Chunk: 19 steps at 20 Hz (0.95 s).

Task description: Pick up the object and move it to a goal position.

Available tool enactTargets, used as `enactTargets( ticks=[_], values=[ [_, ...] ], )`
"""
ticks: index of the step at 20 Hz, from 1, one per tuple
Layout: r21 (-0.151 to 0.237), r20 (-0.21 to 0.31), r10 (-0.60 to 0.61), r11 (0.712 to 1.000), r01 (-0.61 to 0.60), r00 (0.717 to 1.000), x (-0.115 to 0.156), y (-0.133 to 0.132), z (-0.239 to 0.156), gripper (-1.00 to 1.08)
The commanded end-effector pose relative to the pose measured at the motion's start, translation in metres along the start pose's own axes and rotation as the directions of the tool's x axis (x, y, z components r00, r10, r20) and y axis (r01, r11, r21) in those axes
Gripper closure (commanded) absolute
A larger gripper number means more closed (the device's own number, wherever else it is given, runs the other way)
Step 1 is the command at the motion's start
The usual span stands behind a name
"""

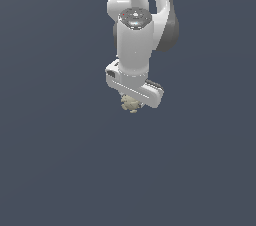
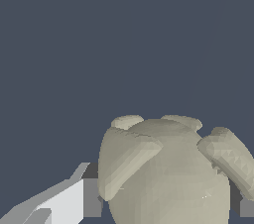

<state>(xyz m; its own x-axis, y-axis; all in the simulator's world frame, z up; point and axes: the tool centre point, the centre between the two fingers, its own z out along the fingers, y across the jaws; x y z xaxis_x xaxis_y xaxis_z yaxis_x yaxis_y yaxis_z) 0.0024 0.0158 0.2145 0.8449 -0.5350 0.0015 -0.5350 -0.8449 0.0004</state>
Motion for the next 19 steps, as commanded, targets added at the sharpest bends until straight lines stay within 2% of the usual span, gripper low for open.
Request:
enactTargets(
  ticks=[1,10,19],
  values=[
    [-0.001,0.001,0.0,1.0,0.0,1.0,0.0,-0.009,-0.025,1.08],
    [0.0,0.001,0.0,1.0,0.0,1.0,0.004,-0.033,-0.083,1.08],
    [0.0,0.001,0.0,1.0,0.0,1.0,0.006,-0.041,-0.1,1.08]
  ],
)
